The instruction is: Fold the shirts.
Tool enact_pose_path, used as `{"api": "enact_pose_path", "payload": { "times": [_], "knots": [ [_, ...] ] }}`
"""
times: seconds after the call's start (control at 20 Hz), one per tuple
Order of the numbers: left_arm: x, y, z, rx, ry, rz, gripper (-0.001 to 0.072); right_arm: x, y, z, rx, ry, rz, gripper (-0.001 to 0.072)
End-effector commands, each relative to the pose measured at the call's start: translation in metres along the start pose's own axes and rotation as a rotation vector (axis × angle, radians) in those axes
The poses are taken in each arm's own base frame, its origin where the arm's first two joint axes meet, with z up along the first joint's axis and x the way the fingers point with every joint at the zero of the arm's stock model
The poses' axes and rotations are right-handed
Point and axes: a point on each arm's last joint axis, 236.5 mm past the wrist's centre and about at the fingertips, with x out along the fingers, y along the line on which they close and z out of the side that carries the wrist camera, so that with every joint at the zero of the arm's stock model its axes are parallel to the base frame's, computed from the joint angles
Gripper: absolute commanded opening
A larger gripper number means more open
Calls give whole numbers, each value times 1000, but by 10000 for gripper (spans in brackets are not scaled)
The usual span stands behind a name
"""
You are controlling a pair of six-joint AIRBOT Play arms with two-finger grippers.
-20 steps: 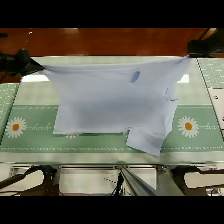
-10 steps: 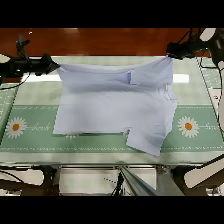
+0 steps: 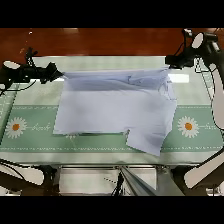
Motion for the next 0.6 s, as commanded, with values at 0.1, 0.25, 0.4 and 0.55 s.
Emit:
{"api": "enact_pose_path", "payload": {
  "times": [0.1, 0.25, 0.4, 0.55],
  "knots": [
    [-2, -14, -20, -7, 98, -59, 25, -4, -1, -38, 1, 160, -5, 29],
    [-10, -15, -40, -43, 202, -60, 24, -13, -4, -72, 0, 309, -17, 29],
    [-16, 6, -59, -84, 283, 29, 24, -19, -5, -89, 11, 386, -24, 29],
    [-18, 18, -67, -104, 314, 85, 24, -21, -1, -96, 44, 417, -16, 29]
  ]
}}
